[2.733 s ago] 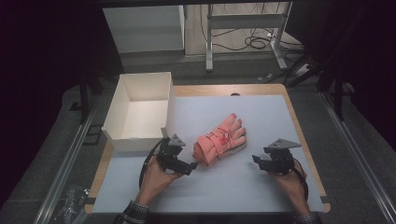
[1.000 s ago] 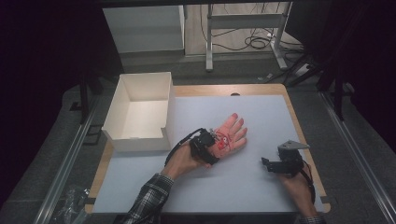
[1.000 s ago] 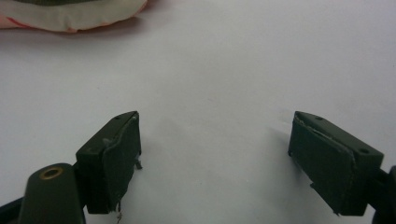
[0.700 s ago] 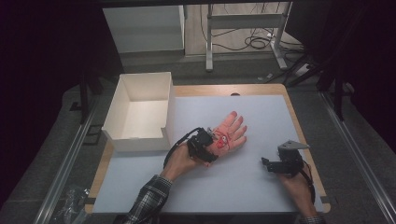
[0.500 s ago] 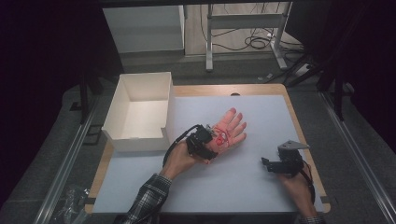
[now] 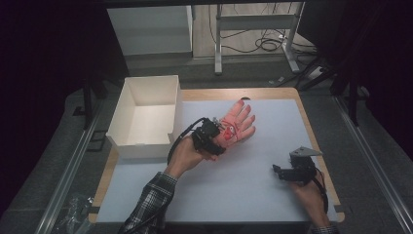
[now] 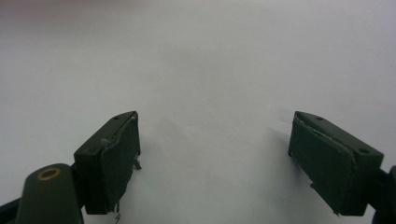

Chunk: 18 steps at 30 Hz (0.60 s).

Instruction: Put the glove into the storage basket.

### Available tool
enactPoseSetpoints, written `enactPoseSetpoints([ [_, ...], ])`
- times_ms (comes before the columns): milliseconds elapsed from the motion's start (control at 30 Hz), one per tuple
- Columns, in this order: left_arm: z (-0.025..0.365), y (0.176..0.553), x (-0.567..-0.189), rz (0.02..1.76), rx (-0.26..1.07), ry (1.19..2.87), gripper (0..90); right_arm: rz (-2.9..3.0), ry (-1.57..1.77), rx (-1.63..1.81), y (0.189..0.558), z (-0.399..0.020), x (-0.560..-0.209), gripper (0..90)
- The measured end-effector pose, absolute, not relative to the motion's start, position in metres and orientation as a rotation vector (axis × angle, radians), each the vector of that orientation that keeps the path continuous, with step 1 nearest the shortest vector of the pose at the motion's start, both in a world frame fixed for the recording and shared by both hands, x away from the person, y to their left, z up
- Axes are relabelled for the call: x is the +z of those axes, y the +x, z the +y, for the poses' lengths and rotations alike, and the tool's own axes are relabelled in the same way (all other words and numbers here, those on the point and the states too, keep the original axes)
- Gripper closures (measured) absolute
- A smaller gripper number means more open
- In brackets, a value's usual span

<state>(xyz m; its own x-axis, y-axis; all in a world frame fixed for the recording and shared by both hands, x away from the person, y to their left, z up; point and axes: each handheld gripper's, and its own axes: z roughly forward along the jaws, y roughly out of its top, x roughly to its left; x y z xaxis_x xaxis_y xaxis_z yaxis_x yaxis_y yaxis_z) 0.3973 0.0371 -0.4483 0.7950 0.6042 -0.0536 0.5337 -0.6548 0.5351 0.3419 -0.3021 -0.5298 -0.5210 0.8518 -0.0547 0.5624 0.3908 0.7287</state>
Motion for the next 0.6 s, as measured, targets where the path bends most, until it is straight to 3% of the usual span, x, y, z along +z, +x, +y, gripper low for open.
enactPoseSetpoints([
  [600,0.073,0.429,-0.391,1.059,0.304,2.345,43.9,2.231,1.215,0.927,0.342,-0.302,-0.530,16.9],
])
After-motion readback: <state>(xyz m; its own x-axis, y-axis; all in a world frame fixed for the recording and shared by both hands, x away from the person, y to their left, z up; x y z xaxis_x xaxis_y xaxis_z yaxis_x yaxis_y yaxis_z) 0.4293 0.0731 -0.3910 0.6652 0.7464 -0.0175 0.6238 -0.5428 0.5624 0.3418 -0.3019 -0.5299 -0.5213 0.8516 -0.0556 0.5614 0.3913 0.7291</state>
